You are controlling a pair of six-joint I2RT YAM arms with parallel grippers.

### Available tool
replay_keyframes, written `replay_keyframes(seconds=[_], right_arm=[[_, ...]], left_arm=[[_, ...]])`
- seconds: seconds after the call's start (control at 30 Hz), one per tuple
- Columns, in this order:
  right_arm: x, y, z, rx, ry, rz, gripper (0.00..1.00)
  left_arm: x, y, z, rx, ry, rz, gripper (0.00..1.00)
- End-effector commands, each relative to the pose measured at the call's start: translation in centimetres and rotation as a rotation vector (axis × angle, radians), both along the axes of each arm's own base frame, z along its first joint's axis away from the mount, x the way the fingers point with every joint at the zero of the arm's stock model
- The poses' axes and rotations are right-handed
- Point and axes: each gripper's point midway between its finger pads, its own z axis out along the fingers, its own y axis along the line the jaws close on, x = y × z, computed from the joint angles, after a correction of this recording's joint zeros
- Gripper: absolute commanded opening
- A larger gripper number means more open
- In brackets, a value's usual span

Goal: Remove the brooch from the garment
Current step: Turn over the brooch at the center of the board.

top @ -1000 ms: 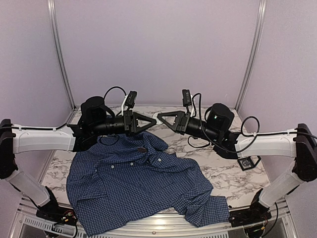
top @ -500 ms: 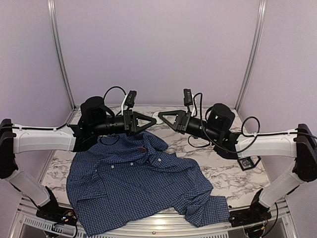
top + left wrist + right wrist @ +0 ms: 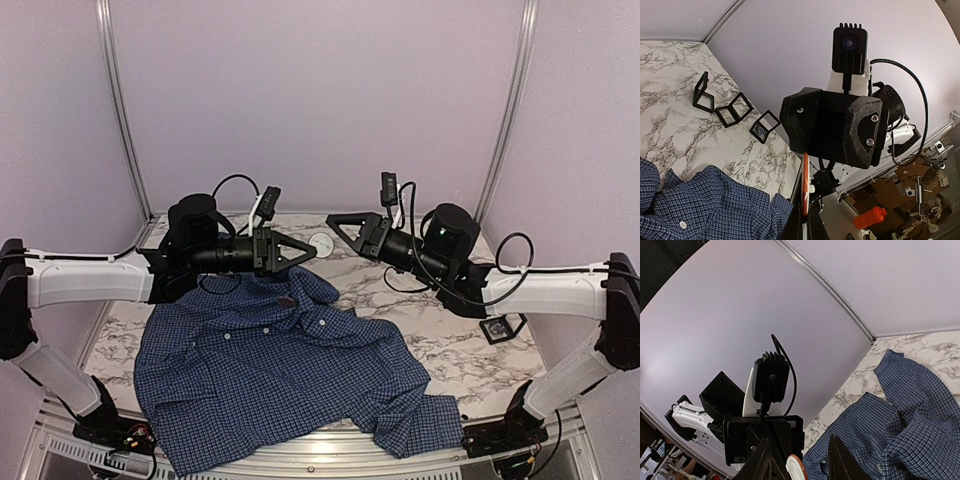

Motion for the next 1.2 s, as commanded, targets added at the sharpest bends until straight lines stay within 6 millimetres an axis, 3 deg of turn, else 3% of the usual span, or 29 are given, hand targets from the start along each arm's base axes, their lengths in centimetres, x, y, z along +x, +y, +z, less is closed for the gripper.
replay_keyframes(seconds=[0.0, 0.3, 0.7, 0.97, 1.17], right_arm=[[0.5, -0.8, 2.0, -0.027, -0.044, -0.05, 0.4], [0.2, -1.3, 3.8, -0.087, -0.081, -0.067, 0.51], [-0.2, 0.0, 5.8, -0.133, -0.02, 0.007, 0.5], [-0.9, 1.0, 5.8, -0.174, 0.034, 0.045, 0.46], [-1.2, 2.4, 5.9, -0.205, 0.05, 0.074, 0.43]], left_arm=[[0.9, 0.3, 0.5, 0.099, -0.145, 0.031, 0.0], [2.2, 2.6, 3.5, 0.27, -0.503, 0.178, 0.0], [3.0, 4.7, 6.4, 0.672, -1.118, 0.49, 0.0], [2.0, 6.9, 7.8, 0.913, -1.506, 0.763, 0.0], [0.8, 7.3, 7.8, 1.059, -1.728, 0.88, 0.0]])
